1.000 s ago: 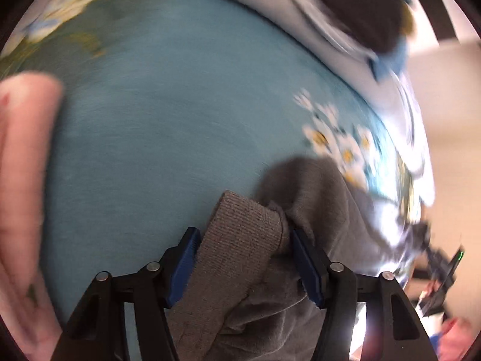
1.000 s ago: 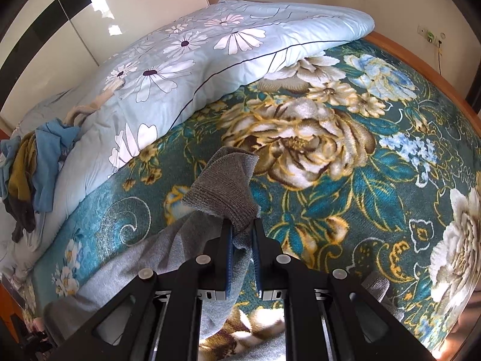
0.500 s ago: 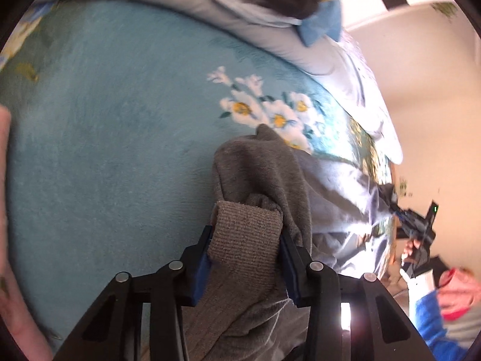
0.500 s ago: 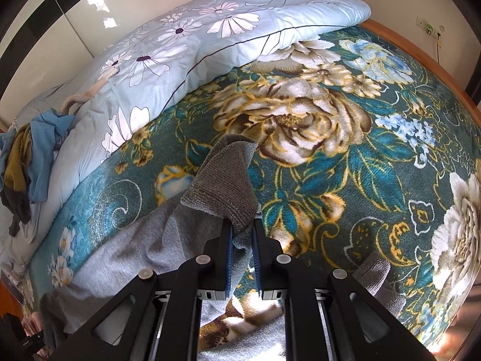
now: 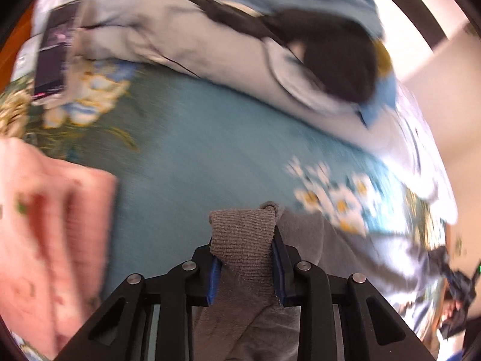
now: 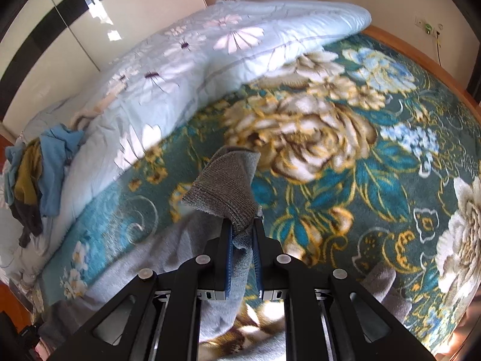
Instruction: Fold clothes
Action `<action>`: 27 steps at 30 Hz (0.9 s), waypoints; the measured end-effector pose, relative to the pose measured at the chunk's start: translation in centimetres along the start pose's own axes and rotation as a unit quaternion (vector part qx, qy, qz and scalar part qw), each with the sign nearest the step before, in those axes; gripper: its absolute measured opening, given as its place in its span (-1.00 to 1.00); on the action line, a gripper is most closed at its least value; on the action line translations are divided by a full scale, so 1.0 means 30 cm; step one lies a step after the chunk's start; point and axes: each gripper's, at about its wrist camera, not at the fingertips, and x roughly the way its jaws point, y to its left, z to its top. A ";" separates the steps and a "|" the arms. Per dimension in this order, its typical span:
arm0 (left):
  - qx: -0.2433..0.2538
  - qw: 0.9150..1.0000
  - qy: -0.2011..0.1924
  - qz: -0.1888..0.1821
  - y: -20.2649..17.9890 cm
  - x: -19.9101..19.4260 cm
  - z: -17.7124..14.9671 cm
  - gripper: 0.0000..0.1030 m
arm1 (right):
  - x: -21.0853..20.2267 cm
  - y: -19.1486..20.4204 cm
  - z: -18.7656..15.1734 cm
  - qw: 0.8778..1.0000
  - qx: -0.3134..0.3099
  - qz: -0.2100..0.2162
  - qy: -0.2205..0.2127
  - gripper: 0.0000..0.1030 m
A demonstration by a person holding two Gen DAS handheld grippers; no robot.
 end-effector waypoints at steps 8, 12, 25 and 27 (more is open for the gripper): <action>-0.029 0.999 -0.009 0.030 0.055 0.049 0.023 -0.41 | -0.124 0.032 0.132 0.992 0.000 0.028 -0.123 -0.76; -0.056 0.998 0.006 0.037 0.092 0.117 0.019 -0.41 | 0.037 -0.040 0.128 0.998 0.018 -0.012 -0.064 -0.76; -0.071 0.995 0.039 0.054 0.089 0.217 0.011 -0.38 | 0.235 -0.187 0.081 0.996 0.066 -0.053 0.000 -0.76; -0.070 0.995 0.042 0.049 0.089 0.213 0.005 -0.33 | 0.229 -0.192 0.075 0.997 0.063 -0.050 0.004 -0.76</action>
